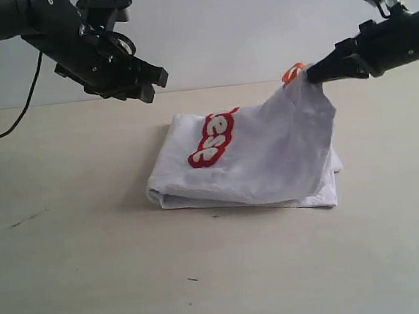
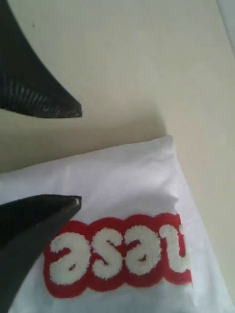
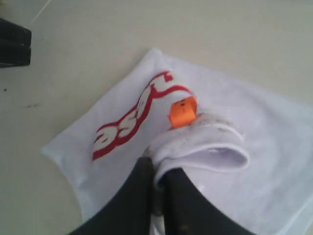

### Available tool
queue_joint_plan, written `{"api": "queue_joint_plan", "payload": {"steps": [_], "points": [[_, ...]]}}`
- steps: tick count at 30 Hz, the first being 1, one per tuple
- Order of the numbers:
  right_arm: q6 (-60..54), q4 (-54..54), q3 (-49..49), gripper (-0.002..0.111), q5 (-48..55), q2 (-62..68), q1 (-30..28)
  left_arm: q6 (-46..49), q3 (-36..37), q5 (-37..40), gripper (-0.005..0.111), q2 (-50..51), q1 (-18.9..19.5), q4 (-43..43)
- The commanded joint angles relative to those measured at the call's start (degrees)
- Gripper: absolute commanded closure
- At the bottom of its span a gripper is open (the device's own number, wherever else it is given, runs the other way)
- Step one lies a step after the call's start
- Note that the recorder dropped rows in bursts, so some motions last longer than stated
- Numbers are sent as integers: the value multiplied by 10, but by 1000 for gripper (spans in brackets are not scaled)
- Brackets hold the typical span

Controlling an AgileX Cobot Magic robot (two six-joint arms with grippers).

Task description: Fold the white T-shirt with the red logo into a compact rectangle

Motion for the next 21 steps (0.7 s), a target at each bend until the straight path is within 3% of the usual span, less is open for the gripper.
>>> {"api": "queue_joint_plan", "payload": {"steps": [1,5,10,12,17,21], "points": [[-46,35,-9,108,-165,-11,10,8,2,-9,59,-6,1,-4],[-69,15,-9,98,-296,1,31,8,2,-9,59,-6,1,-4],[-67,14,-25,71,-300,27,50,9,2,-9,59,-6,1,-4],[-67,8,-25,65,-306,28,54,9,2,-8,59,-6,1,-4],[-11,-55,-25,64,-343,22,54,20,2,2,59,-5,-1,-9],[83,-123,-25,66,-329,20,54,188,2,29,68,14,-12,-131]]}}
